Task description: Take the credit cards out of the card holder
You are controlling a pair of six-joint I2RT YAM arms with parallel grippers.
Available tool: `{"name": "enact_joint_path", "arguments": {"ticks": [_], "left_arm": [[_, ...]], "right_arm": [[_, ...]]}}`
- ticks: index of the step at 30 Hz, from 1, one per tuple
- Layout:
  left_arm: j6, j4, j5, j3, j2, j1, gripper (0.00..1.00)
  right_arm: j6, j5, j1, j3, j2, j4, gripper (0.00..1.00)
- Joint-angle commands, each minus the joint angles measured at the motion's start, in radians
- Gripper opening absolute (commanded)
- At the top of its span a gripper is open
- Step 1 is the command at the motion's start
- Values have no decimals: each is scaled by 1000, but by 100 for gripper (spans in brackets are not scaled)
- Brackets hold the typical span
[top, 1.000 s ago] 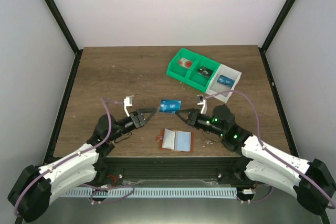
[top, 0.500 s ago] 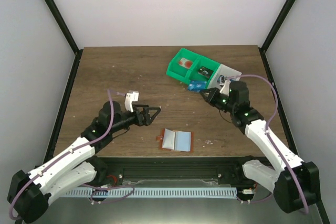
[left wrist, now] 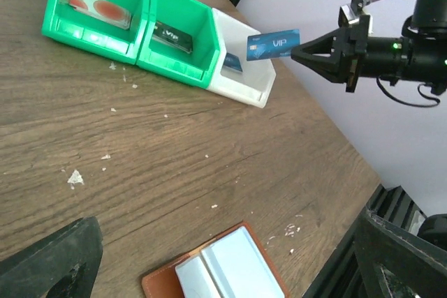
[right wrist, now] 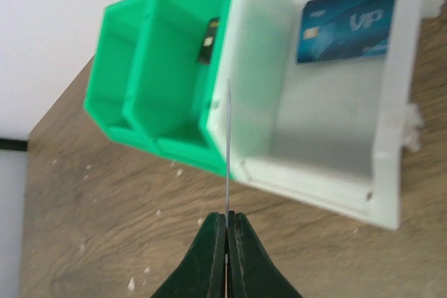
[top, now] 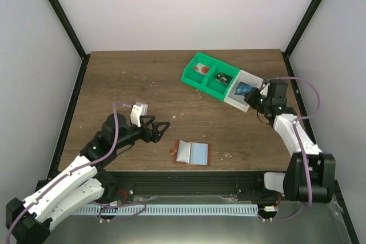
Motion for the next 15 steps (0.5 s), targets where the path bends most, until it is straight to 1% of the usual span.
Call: {"name": "enact_joint_path", "arguments": {"ticks": [1,4,7,15], "left_arm": [[53,-69,-21,42,-17,-1,100],[74,-122,-21,55,-33,-2,100],[80,-133,-27,46,-60,0,100],[73,-117,-53,32,-91,-1,100]], "right_arm": [[-54,23,-60,113,107,11,1],[-56,52,-69,193,191,-12,1],[-54,69,-72,262,280,-31,1],[-36,89,-74,341,419,-11,0]]}}
